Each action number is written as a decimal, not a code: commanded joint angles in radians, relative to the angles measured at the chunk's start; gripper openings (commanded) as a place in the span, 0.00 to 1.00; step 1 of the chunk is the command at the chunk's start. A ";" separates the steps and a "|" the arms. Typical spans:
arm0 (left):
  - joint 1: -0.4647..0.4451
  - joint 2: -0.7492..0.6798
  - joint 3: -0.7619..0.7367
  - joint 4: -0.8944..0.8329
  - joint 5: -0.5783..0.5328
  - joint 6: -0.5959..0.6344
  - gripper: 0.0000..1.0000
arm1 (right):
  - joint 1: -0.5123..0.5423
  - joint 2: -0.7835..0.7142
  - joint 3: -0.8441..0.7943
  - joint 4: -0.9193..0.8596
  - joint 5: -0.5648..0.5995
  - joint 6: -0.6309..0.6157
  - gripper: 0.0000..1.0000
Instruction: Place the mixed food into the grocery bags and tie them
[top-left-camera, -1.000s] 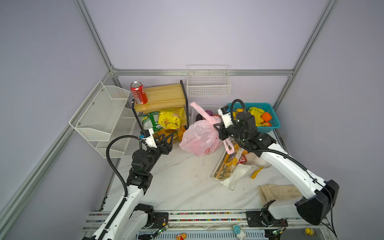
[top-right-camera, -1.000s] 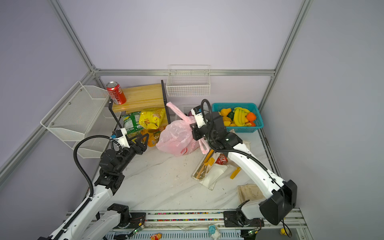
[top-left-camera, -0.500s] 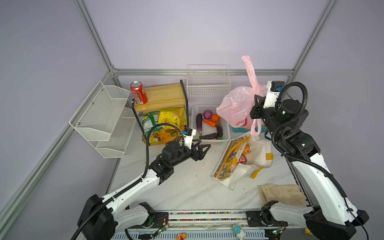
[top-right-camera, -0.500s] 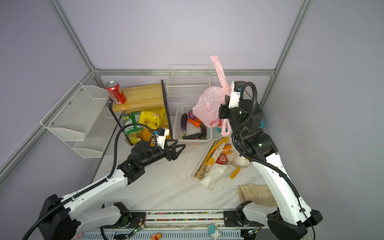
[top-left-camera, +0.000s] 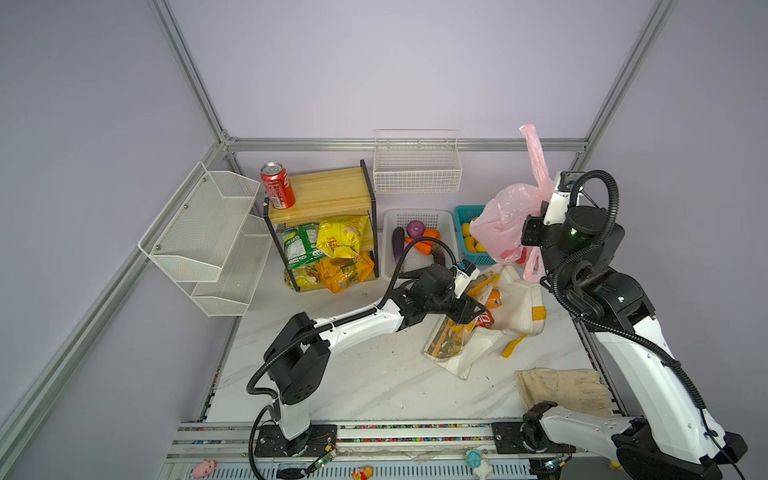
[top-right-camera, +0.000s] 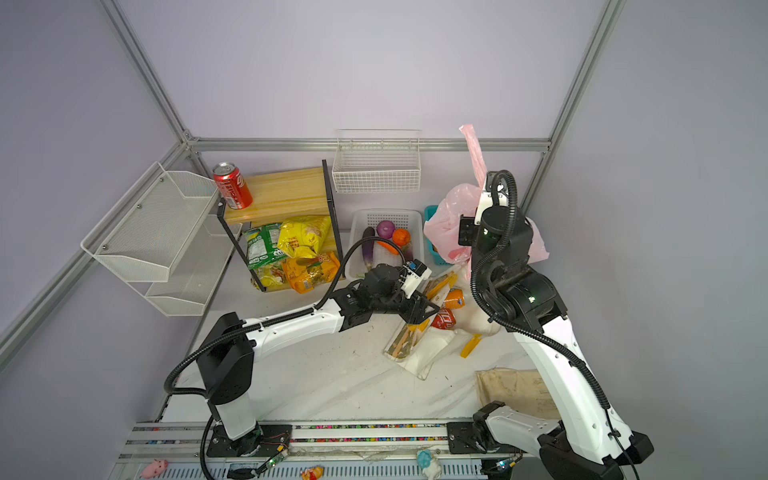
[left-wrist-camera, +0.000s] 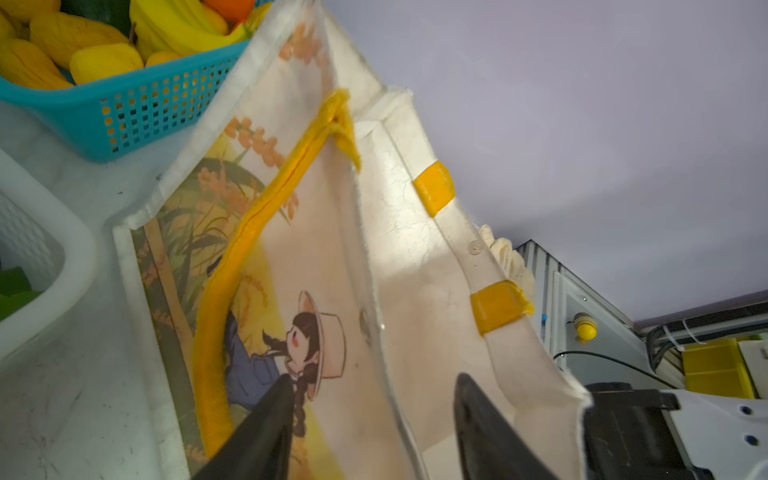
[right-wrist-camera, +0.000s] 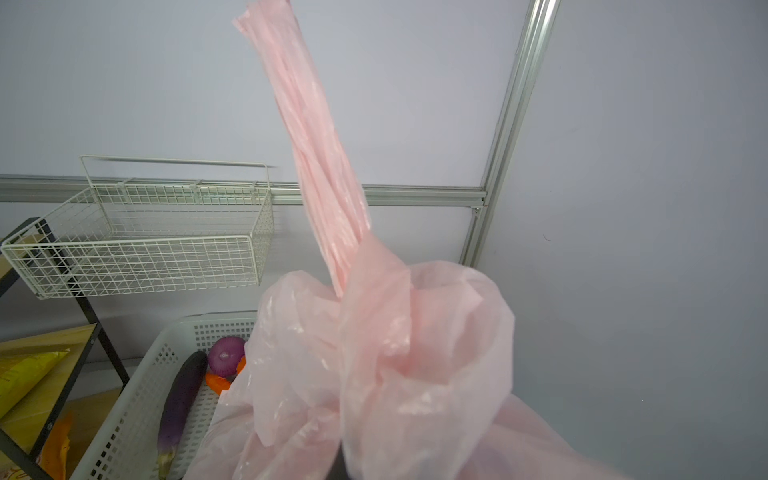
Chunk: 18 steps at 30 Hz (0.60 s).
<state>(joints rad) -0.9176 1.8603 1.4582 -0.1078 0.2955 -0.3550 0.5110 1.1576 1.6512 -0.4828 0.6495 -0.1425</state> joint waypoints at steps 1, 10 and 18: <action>0.003 0.010 0.119 -0.032 -0.012 0.004 0.35 | -0.002 -0.018 -0.010 -0.092 -0.021 0.025 0.00; 0.138 -0.180 -0.154 0.132 0.113 -0.148 0.00 | -0.002 -0.150 -0.106 -0.288 -0.318 0.145 0.00; 0.243 -0.299 -0.326 0.166 0.201 -0.199 0.00 | -0.002 -0.159 -0.193 -0.290 -0.683 0.161 0.00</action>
<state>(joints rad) -0.6907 1.6276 1.1831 -0.0303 0.4271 -0.5224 0.5106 0.9970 1.4765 -0.7700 0.1600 -0.0048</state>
